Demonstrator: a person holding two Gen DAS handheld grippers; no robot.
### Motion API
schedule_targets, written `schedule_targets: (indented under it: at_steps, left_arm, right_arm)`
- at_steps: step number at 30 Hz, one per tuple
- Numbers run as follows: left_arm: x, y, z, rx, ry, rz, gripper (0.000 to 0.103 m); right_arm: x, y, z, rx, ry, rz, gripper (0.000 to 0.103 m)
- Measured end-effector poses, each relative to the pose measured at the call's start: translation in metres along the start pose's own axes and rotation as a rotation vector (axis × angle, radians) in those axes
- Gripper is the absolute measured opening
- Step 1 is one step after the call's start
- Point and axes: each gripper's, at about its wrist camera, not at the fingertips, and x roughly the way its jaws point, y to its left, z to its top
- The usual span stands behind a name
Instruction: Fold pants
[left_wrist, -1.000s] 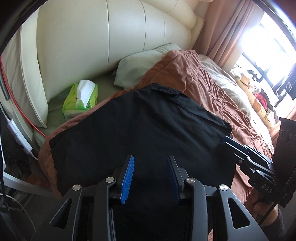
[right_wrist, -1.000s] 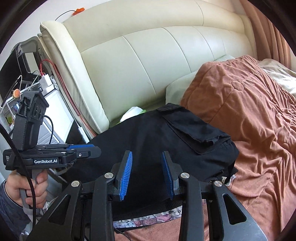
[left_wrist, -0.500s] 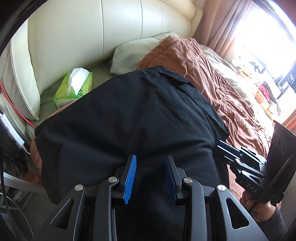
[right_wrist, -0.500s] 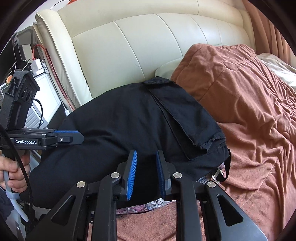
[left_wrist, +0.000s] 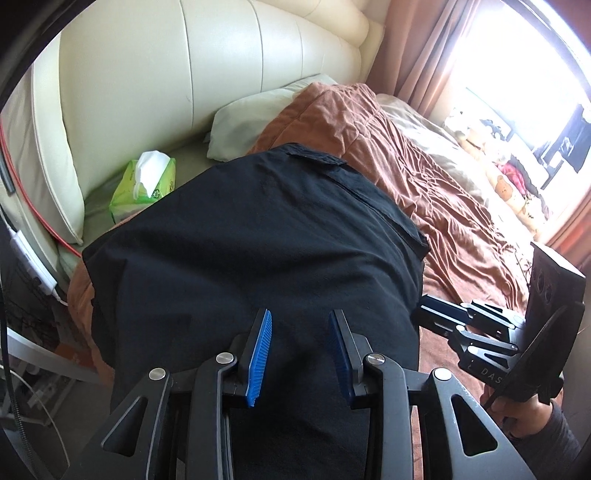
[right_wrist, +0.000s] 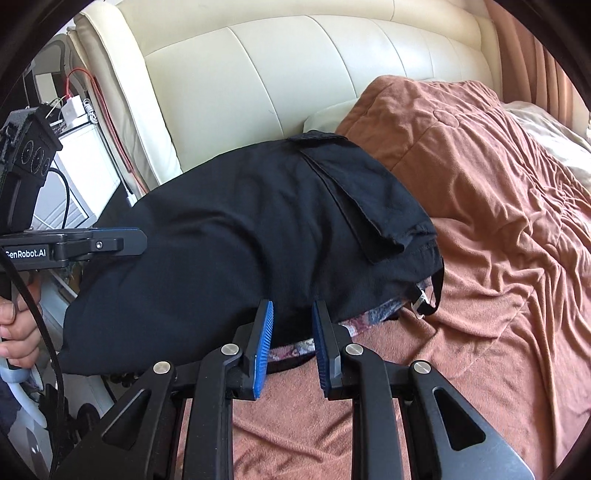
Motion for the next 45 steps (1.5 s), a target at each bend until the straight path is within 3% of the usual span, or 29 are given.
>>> schedule_targets:
  at_steps: [6,8,9,11,12,13,19,22,31,45]
  left_arm:
    - [-0.025,-0.017,-0.007,0.029,-0.028,-0.006,0.035]
    - [-0.033,-0.023,-0.008,0.042,-0.039,0.002,0.039]
    - [-0.037,-0.027,-0.009,0.045,-0.043,0.003,0.045]
    - [-0.045,-0.033,-0.013,0.054,-0.056,0.007,0.056]
    - [-0.049,-0.037,-0.015,0.063,-0.064,0.012,0.062]
    - [-0.053,-0.042,-0.017,0.076,-0.072,0.018,0.068]
    - [-0.081,-0.065,-0.029,0.117,-0.136,0.012,0.096]
    - [-0.095,-0.076,-0.034,0.133,-0.164,0.018,0.101]
    - [-0.137,-0.116,-0.055,0.202,-0.226,0.029,0.102]
    - [-0.196,-0.160,-0.101,0.248,-0.293,-0.033,0.102]
  right_arm:
    - [-0.043,-0.002,-0.002,0.031,-0.005,-0.025,0.020]
    - [-0.057,0.000,-0.004,0.037,0.004,-0.042,0.020]
    - [-0.064,0.001,-0.005,0.035,0.006,-0.051,0.022]
    - [-0.080,0.003,-0.006,0.031,0.003,-0.079,0.042]
    - [-0.089,0.004,-0.007,0.033,-0.007,-0.093,0.061]
    - [-0.097,0.007,-0.009,0.034,-0.019,-0.099,0.073]
    - [-0.147,0.013,-0.019,0.050,-0.045,-0.133,0.092]
    - [-0.172,0.017,-0.026,0.052,-0.061,-0.155,0.103]
    - [-0.255,0.032,-0.056,0.076,-0.120,-0.206,0.103]
    - [-0.365,0.063,-0.114,0.115,-0.196,-0.265,0.103]
